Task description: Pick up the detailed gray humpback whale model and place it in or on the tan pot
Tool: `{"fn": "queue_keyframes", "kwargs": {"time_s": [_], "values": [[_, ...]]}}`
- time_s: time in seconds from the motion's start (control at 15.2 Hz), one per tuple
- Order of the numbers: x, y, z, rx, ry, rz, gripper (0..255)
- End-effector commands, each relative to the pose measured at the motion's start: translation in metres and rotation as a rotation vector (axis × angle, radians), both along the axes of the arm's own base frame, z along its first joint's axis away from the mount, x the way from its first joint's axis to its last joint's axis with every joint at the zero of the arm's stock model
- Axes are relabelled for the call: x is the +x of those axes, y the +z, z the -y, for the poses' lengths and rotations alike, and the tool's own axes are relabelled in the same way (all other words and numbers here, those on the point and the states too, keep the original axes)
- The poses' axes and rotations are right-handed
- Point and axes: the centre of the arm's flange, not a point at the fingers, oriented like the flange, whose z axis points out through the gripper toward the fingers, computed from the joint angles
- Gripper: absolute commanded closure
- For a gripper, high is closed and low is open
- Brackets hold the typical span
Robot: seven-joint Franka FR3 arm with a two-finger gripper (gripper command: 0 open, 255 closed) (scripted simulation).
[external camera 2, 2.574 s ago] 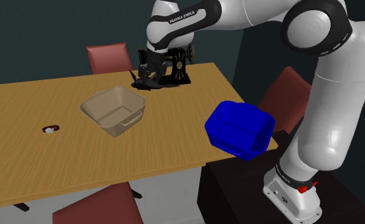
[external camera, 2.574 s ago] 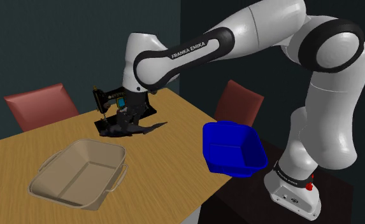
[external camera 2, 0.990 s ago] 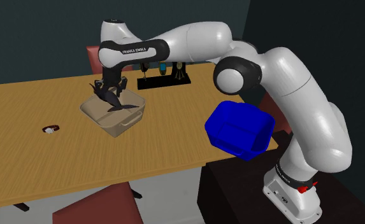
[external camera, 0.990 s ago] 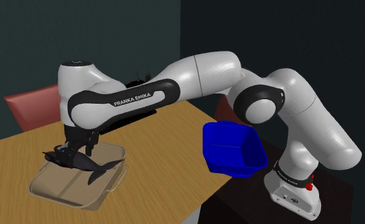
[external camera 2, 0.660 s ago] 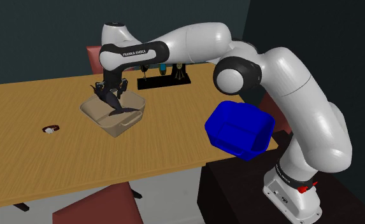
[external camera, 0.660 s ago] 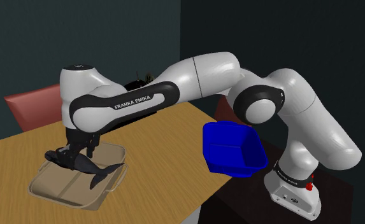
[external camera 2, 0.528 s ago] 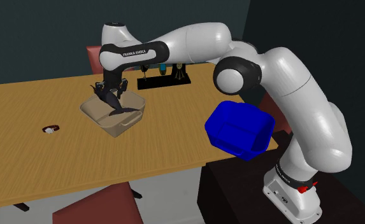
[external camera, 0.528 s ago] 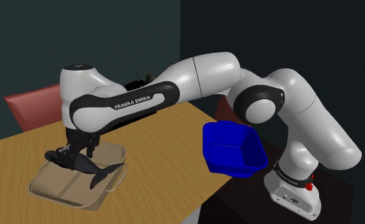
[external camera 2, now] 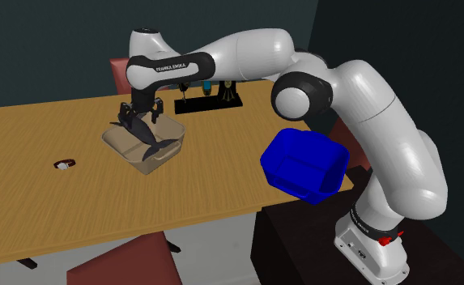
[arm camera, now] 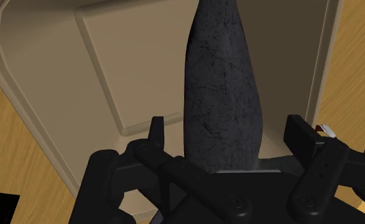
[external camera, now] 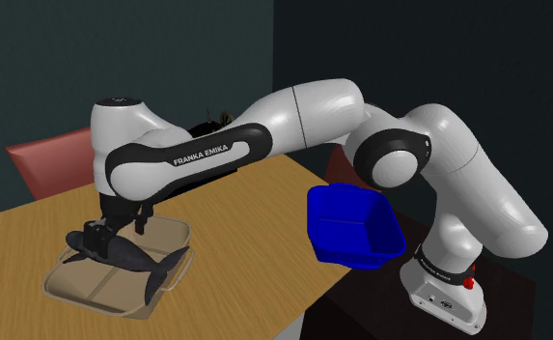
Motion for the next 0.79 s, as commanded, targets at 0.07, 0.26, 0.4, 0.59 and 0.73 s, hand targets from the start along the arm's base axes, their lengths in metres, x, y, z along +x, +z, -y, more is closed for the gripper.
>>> {"fn": "queue_keyframes", "kwargs": {"time_s": [0.07,0.26,0.4,0.59,0.73], "values": [[-0.002,0.025,0.007,0.000,0.000,0.000,0],[-0.003,0.048,0.014,0.000,0.000,0.000,0],[-0.003,0.048,0.014,0.000,0.000,0.000,0],[-0.003,0.048,0.014,0.000,0.000,0.000,0],[-0.003,0.048,0.014,0.000,0.000,0.000,0]]}}
